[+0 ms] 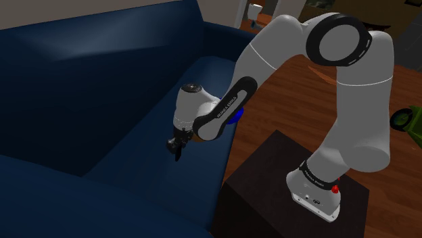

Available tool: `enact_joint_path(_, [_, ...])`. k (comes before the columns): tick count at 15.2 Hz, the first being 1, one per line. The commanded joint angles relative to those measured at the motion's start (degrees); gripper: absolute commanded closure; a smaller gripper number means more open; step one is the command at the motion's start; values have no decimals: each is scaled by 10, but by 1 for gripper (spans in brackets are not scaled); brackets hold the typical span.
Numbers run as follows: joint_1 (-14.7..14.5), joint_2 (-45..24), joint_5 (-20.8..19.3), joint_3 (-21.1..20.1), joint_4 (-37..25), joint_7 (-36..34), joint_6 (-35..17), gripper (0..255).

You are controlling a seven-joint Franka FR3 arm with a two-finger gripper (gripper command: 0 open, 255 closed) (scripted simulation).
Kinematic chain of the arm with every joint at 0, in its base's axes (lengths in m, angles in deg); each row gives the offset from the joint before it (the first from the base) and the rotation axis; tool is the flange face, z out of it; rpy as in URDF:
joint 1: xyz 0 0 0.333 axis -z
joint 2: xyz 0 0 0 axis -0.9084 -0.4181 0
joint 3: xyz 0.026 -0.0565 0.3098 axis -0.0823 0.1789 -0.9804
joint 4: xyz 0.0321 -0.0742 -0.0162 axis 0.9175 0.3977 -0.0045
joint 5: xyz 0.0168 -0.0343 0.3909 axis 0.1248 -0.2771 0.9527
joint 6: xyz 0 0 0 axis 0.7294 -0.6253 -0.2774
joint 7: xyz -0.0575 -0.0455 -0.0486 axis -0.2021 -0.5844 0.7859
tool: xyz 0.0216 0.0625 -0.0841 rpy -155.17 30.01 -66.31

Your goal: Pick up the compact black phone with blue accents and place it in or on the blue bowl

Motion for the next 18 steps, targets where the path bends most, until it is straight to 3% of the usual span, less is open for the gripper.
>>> enact_joint_path(1, [0,0,0,0,0,0,0,255])
enact_joint_path(9, [0,0,0,0,0,0,0,255])
enact_joint_path(18, [20,64,24,-25,14,16,50,255])
